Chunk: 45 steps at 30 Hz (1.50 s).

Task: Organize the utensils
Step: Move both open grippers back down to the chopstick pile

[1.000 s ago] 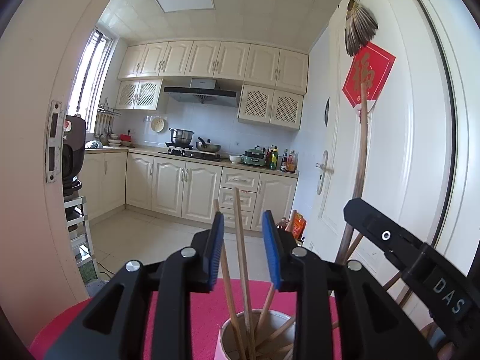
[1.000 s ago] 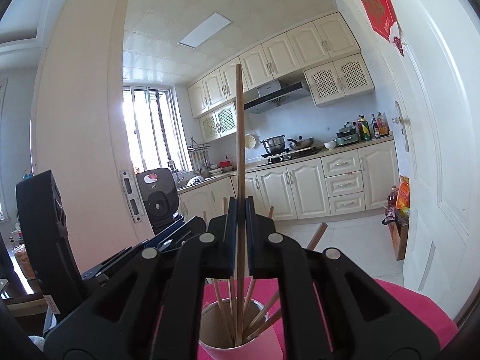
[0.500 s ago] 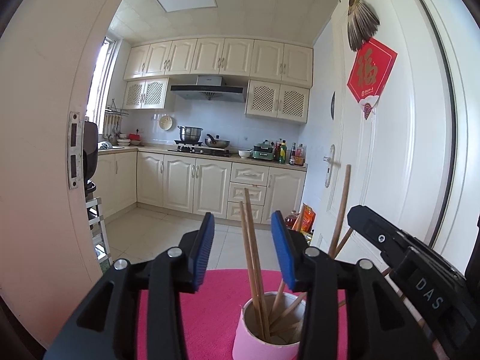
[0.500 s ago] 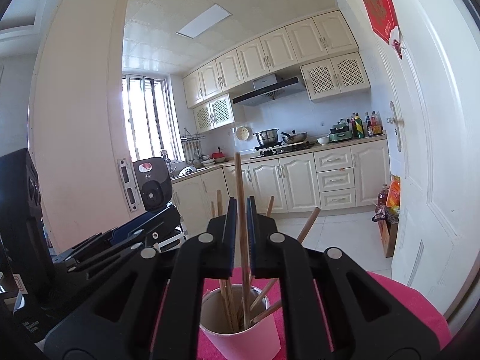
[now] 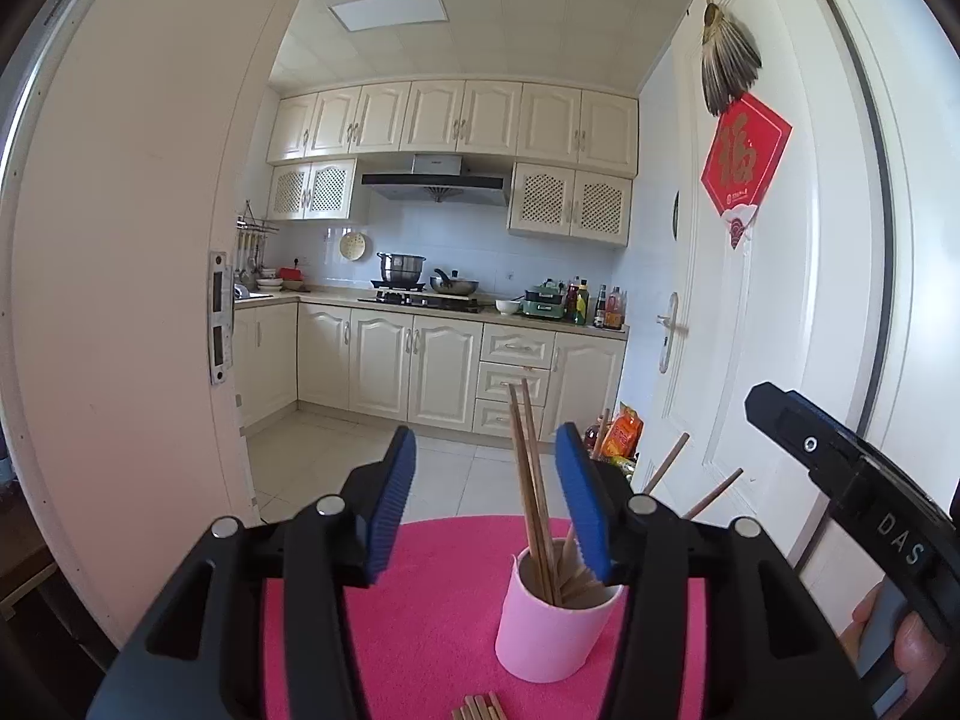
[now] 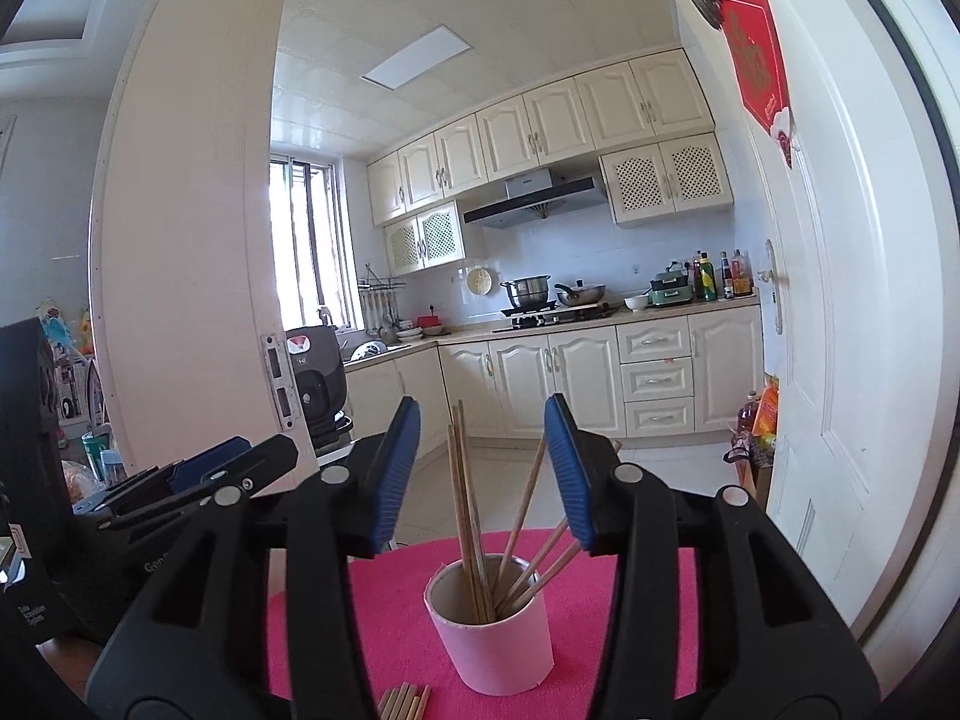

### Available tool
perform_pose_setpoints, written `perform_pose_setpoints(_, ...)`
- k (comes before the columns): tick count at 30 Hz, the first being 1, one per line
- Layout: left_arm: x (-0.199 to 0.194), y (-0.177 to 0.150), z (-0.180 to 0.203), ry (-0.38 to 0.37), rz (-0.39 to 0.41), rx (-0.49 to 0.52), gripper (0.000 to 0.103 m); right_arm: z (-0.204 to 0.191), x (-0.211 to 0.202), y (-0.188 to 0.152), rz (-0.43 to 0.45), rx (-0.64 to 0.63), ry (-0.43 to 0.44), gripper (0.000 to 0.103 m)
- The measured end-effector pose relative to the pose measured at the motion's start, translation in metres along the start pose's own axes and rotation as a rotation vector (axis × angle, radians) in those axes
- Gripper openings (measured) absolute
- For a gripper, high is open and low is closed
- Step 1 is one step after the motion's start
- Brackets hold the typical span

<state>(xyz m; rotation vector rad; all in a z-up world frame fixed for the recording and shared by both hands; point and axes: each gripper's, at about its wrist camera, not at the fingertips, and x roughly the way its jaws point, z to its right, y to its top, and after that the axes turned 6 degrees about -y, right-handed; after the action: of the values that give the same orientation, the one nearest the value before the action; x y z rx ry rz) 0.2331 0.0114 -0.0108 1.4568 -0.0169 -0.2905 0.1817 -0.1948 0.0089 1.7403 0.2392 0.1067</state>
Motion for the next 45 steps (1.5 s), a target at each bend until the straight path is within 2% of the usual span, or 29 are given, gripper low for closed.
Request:
perform_pose_setpoints(4, -0.018, -0.005, 0.002, 0.003, -0.057, 0.004, 0.053, 0.0, -0.016, -0.003, -0.04, -0.014, -0.012, 0.046)
perform_pose_setpoints(6, -0.022, -0.011, 0.002, 0.004, -0.122, 0.001, 0.055, -0.001, -0.021, -0.009, -0.081, -0.028, -0.016, 0.048)
perform_pose_setpoints(11, -0.013, -0.041, -0.003, -0.002, -0.389, -0.031, 0.055, -0.002, -0.025, -0.031, -0.228, -0.048, -0.026, 0.053)
perform_pose_setpoints(15, -0.002, -0.077, -0.011, 0.019, -0.613, -0.067, 0.055, -0.002, -0.016, -0.058, -0.411, -0.061, -0.034, 0.057)
perform_pose_setpoints(20, 0.007, -0.121, -0.023, 0.029, -0.835, -0.128, 0.055, -0.006, -0.015, -0.085, -0.554, -0.08, -0.034, 0.06)
perform_pose_setpoints(23, 0.009, -0.146, -0.027, 0.047, -0.922, -0.139, 0.055, -0.006, -0.014, -0.097, -0.625, -0.076, -0.029, 0.062)
perform_pose_setpoints(26, 0.015, -0.155, -0.022, 0.072, -0.958, -0.126, 0.055, -0.005, -0.014, -0.108, -0.68, -0.077, -0.026, 0.064)
perform_pose_setpoints(31, 0.015, -0.165, -0.021, 0.077, -0.976, -0.14, 0.055, -0.003, -0.018, -0.115, -0.707, -0.069, -0.019, 0.064)
perform_pose_setpoints(41, 0.025, -0.168, 0.0, 0.115, -0.989, -0.055, 0.055, 0.004, -0.015, -0.12, -0.732, -0.05, -0.026, 0.065)
perform_pose_setpoints(45, 0.017, -0.161, 0.007, 0.123, -0.998, -0.003, 0.055, 0.007, -0.014, -0.121, -0.741, -0.051, -0.027, 0.065)
